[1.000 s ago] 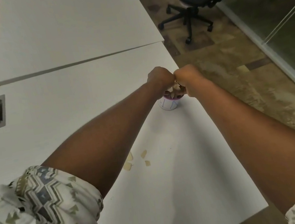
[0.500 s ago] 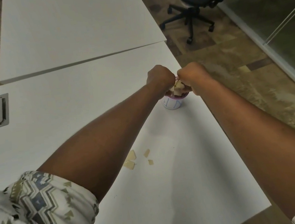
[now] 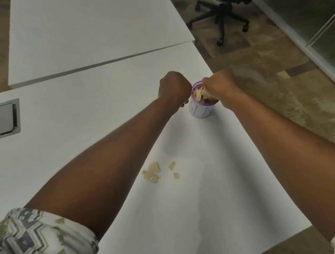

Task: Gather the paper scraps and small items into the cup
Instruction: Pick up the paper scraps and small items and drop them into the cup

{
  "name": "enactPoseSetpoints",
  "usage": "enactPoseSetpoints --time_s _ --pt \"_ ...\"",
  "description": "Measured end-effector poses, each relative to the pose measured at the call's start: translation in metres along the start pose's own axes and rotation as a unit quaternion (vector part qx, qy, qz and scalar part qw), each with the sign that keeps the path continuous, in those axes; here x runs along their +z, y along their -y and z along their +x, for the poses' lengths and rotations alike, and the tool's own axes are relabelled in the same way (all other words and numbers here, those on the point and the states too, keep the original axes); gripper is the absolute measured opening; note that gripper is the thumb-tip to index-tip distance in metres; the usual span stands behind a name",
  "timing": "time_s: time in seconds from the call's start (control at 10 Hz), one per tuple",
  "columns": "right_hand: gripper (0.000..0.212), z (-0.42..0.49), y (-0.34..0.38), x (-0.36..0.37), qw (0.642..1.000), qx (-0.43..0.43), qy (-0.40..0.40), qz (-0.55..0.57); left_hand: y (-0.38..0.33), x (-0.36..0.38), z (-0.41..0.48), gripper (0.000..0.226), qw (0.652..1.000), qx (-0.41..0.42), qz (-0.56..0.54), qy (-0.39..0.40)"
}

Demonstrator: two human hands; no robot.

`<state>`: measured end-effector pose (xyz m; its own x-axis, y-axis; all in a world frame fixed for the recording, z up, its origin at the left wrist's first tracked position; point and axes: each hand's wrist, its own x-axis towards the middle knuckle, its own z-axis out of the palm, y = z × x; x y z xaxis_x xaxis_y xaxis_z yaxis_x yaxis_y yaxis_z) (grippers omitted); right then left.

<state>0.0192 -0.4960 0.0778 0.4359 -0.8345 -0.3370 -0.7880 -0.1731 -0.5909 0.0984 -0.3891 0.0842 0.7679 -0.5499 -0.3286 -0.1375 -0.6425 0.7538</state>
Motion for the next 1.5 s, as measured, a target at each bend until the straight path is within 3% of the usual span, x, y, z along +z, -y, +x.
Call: enactPoseSetpoints --time_s 0.1,0.2,0.3,0.4,0.5,0.6,0.7,0.8,1.0,1.3,1.4,1.5 --pt "0.030 -0.012 0.005 -0.004 0.997 -0.050 -0.048 -0.023 0.011 -0.018 -0.018 0.034 0.999 0.004 -0.034 0.005" --pt "0.019 -0.046 0.007 -0.008 0.990 -0.115 -0.067 0.035 0.036 -0.029 -0.030 0.025 0.998 0.014 -0.056 0.005" --pt "0.019 -0.085 -0.010 0.005 0.984 -0.166 -0.051 0.034 0.073 -0.035 -0.045 0.022 0.999 0.050 -0.010 0.003" --pt "0.014 -0.120 -0.042 0.036 0.985 -0.173 0.024 0.002 0.120 -0.035 -0.066 0.024 0.990 0.098 0.103 0.018" --pt "0.031 -0.149 -0.080 0.077 0.975 -0.187 0.118 -0.033 0.174 -0.028 -0.091 0.032 0.967 0.159 0.183 0.081" --pt "0.055 -0.170 -0.109 0.110 0.933 -0.263 0.182 -0.165 0.211 -0.021 -0.114 0.039 0.925 0.240 0.263 0.135" --pt "0.055 -0.180 -0.123 0.128 0.908 -0.310 0.126 -0.252 0.229 -0.019 -0.120 0.050 0.886 0.313 0.326 0.108" --pt "0.030 -0.185 -0.125 0.139 0.904 -0.330 0.050 -0.267 0.235 -0.019 -0.119 0.039 0.881 0.344 0.317 0.077" --pt "0.034 -0.183 -0.121 0.144 0.892 -0.325 -0.016 -0.313 0.240 -0.017 -0.126 0.018 0.900 0.324 0.289 0.038" --pt "0.037 -0.174 -0.111 0.147 0.878 -0.319 -0.022 -0.356 0.228 -0.015 -0.125 0.025 0.908 0.299 0.291 0.042" --pt "0.018 -0.167 -0.114 0.150 0.900 -0.309 0.006 -0.308 0.227 -0.015 -0.123 0.019 0.918 0.269 0.284 0.060" --pt "0.006 -0.161 -0.111 0.150 0.946 -0.252 0.025 -0.202 0.228 -0.016 -0.119 0.010 0.938 0.228 0.248 0.087"
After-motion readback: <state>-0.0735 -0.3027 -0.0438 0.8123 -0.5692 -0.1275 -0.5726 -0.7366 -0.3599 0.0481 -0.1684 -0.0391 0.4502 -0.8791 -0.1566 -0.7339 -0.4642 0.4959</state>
